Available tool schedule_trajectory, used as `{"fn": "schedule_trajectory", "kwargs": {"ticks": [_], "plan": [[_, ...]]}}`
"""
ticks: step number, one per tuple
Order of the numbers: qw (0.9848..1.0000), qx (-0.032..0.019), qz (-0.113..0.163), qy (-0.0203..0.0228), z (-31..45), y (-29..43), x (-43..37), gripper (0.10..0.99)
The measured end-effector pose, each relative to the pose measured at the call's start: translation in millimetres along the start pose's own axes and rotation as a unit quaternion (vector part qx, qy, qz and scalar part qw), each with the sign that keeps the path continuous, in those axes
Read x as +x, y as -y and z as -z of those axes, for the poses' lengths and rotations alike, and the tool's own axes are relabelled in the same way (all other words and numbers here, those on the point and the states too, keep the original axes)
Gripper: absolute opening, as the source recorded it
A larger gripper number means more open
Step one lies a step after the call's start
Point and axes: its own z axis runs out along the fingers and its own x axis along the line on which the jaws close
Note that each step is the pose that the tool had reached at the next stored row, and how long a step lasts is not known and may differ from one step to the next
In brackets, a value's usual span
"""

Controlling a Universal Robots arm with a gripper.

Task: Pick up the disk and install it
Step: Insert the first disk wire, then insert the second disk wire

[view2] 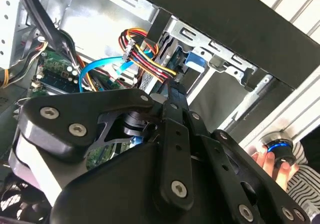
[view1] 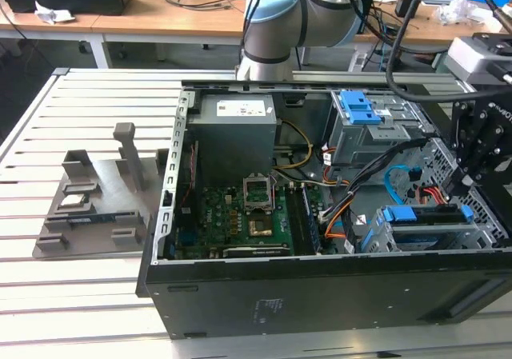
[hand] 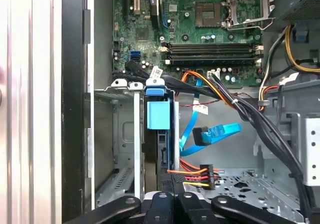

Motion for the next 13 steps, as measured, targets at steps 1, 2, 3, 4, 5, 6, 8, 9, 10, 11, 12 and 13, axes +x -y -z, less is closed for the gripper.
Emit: {"fn": "schedule_trajectory", "kwargs": {"ticks": [1, 2, 3, 4, 5, 6, 8, 9, 10, 11, 12, 13], "plan": [[1.0, 0.0001, 0.0, 0.0, 4.8, -0.2, -0.3, 0.106], [1.0, 0.0002, 0.0, -0.0001, 9.0, -0.4, -0.6, 0.106], [1.0, 0.0002, 0.0, -0.0001, 10.4, -0.4, -0.6, 0.106], [1.0, 0.0002, 0.0, -0.0001, 11.1, -0.4, -0.6, 0.106], [1.0, 0.0002, 0.0, 0.0, 11.2, -0.5, -0.6, 0.106], [1.0, 0.0002, 0.0, 0.0, 11.2, -0.4, -0.6, 0.106], [1.0, 0.0002, 0.0, -0.0001, 11.4, -0.5, -0.6, 0.106], [1.0, 0.0002, 0.0, -0.0001, 11.5, -0.5, -0.6, 0.106], [1.0, 0.0002, 0.0, -0.0001, 11.5, -0.5, -0.6, 0.106], [1.0, 0.0002, 0.0, -0.0001, 11.6, -0.5, -0.6, 0.106], [1.0, 0.0002, 0.0, -0.0001, 11.6, -0.5, -0.6, 0.106], [1.0, 0.0002, 0.0, -0.0001, 11.7, -0.5, -0.6, 0.106]]}}
